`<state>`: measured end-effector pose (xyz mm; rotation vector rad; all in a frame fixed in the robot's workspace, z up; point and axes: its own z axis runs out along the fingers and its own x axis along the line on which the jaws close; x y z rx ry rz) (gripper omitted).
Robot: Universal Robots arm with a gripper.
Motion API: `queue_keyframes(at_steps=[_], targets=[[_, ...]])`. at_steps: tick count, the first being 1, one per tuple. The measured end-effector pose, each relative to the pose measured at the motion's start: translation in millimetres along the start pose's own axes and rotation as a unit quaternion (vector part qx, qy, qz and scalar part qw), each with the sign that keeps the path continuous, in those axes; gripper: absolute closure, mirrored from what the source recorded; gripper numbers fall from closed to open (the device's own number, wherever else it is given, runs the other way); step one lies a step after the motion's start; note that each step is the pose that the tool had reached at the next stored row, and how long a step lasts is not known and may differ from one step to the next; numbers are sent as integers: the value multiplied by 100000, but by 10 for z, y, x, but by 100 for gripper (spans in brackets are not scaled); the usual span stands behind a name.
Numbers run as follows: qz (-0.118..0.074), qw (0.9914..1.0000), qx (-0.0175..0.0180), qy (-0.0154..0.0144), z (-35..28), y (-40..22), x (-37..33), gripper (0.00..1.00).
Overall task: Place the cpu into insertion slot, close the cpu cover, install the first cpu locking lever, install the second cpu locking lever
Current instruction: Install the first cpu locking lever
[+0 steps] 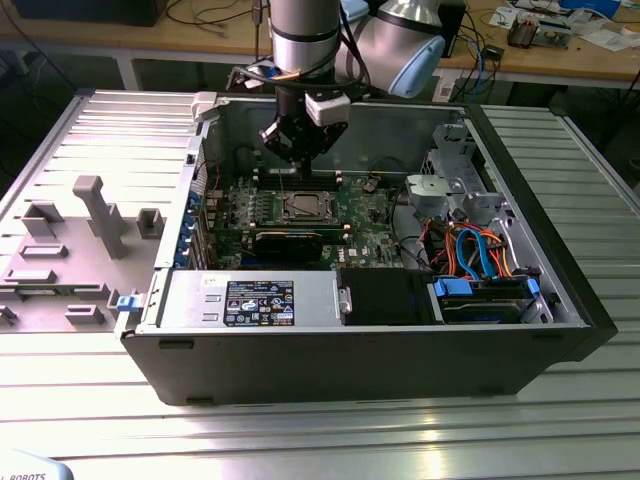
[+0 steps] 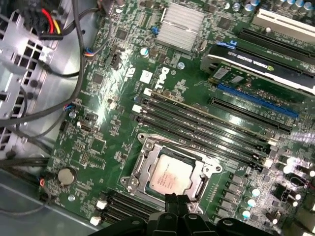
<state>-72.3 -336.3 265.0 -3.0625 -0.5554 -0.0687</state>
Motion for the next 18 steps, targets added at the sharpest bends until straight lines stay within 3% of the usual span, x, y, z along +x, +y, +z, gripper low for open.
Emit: queue_keyframes(at_steps=[5,7,9,11,14,17,18], targets=[[3856,99924,556,-25,0,-1,-1,89],[5155,99860,1191,-233,0,-1,-3,89],[6081,99806,1303,-319,0,-2,-3,89],[7658,99698,1275,-355,3,-1,-4,89],[10832,99404,1168,-349,9,-1,-3,89],[12670,99187,1132,-314,11,-1,-4,89],[13706,99049,1128,-283,13,-1,-4,89]])
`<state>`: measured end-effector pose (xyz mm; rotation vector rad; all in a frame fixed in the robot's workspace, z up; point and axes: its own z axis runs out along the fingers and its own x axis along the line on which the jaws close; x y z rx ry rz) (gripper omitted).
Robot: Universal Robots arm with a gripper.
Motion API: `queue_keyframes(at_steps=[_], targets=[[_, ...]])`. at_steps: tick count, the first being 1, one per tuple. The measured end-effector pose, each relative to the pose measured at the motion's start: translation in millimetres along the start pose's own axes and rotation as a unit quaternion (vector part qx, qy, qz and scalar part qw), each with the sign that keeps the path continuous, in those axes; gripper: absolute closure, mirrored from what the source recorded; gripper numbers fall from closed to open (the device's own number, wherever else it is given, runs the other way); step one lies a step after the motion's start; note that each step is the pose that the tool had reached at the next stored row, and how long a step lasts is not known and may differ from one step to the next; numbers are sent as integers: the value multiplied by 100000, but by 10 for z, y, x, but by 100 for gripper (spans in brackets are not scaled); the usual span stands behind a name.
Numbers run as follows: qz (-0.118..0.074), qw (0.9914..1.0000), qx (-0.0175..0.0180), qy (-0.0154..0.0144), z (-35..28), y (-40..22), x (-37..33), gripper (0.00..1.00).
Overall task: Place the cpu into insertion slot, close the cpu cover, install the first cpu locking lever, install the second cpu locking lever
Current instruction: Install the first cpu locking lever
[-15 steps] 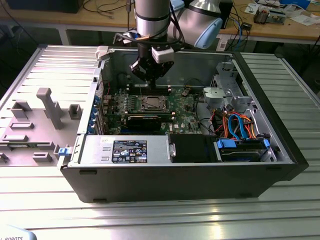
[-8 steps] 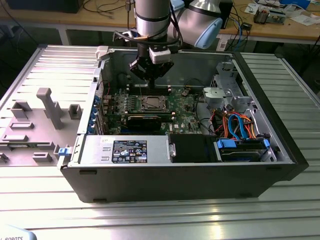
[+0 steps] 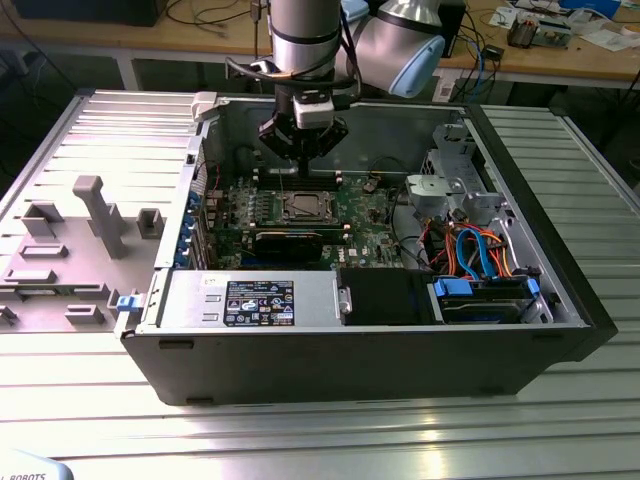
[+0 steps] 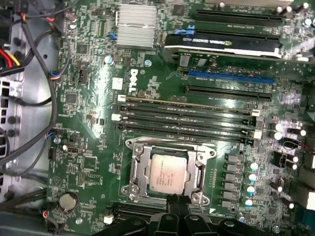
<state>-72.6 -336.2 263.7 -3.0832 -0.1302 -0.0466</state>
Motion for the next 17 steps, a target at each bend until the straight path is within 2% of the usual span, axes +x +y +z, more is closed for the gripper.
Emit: queue_keyframes(at_steps=[2,5,17], targets=[[1246,99992,175,59,2,0,0,89],[2442,99967,760,76,1,0,-1,89],[2758,99959,773,96,1,0,-1,89]])
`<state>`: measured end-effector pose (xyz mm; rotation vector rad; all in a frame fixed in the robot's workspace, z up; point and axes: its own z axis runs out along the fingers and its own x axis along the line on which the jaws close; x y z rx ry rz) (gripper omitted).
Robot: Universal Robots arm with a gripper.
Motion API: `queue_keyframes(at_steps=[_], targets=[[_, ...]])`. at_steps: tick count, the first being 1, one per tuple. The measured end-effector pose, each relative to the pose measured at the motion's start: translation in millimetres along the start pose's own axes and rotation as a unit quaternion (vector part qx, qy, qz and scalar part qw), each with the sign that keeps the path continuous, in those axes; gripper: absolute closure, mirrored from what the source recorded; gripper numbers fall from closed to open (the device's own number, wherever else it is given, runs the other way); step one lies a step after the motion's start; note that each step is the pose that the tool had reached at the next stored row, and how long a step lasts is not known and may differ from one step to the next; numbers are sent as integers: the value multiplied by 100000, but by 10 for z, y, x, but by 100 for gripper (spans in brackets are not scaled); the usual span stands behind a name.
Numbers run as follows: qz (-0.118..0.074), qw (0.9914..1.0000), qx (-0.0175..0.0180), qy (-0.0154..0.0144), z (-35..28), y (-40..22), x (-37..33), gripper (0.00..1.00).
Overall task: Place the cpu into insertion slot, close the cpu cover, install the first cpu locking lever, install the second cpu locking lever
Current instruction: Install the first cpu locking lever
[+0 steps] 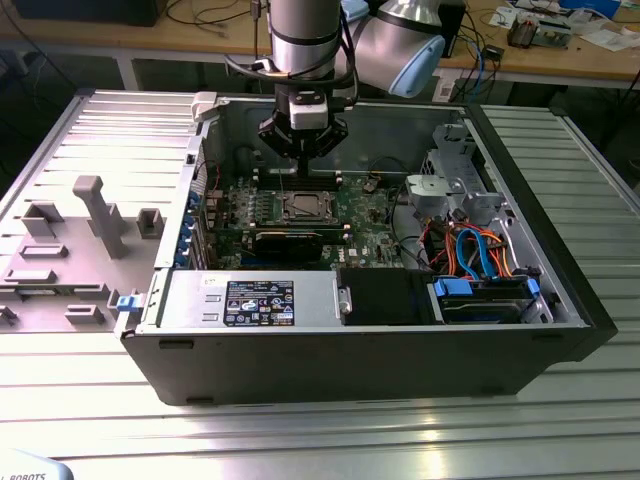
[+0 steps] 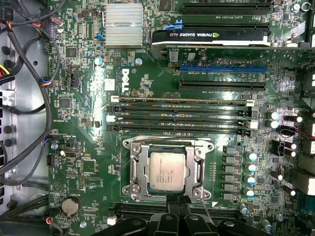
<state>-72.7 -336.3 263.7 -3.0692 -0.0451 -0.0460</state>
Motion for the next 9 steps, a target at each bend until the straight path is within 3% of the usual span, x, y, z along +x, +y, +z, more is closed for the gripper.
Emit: queue_keyframes(at_steps=[3,4,5,6,8,9], targets=[[15,100000,1,0,0,0,0,89],[21,100000,232,12,0,1,0,89],[38,99997,817,27,0,1,-1,89],[87,99982,1911,56,1,0,-3,89],[114,99981,1957,-37,4,0,-2,89],[144,99980,1947,-422,6,1,-2,89]])
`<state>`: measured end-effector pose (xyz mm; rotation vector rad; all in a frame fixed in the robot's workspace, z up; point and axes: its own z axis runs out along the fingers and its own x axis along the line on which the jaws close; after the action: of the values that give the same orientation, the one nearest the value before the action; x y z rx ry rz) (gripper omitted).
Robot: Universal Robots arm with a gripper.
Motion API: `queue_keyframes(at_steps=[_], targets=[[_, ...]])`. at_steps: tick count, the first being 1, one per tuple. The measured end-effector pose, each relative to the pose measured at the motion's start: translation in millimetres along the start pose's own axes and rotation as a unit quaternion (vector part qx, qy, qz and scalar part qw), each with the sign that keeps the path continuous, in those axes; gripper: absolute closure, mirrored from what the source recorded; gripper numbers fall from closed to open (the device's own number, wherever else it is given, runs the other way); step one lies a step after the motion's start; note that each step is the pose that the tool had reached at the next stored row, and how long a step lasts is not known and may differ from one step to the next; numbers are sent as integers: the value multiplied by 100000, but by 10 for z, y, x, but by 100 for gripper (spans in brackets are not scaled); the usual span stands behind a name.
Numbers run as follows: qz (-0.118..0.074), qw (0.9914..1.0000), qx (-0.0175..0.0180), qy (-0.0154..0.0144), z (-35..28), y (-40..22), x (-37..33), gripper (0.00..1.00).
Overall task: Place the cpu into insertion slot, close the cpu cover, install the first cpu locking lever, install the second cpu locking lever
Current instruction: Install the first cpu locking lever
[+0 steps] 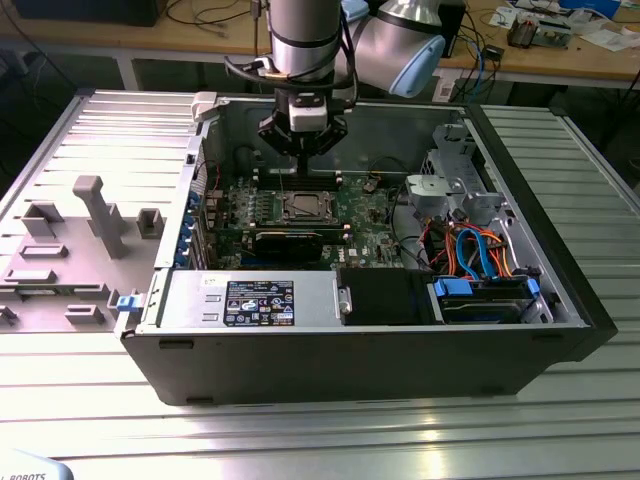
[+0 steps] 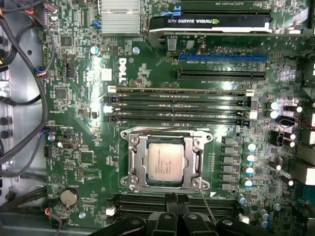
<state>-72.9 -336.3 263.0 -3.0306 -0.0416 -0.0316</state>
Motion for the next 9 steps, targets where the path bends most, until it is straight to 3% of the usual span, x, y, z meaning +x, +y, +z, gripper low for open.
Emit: queue_keyframes(at_steps=[1,3,4,5,6,8,9], targets=[[43,99999,-134,-361,2,0,-1,89],[51,99997,-541,-503,2,0,-9,89],[33,99991,-1220,-526,1,0,-18,89],[-7,99957,-2892,-567,1,-1,-36,89],[-13,99932,-3633,-584,-2,-1,-52,89],[-23,99932,-3653,-394,-11,-4,-108,89],[-38,99933,-3657,-148,-12,-5,-127,89]])
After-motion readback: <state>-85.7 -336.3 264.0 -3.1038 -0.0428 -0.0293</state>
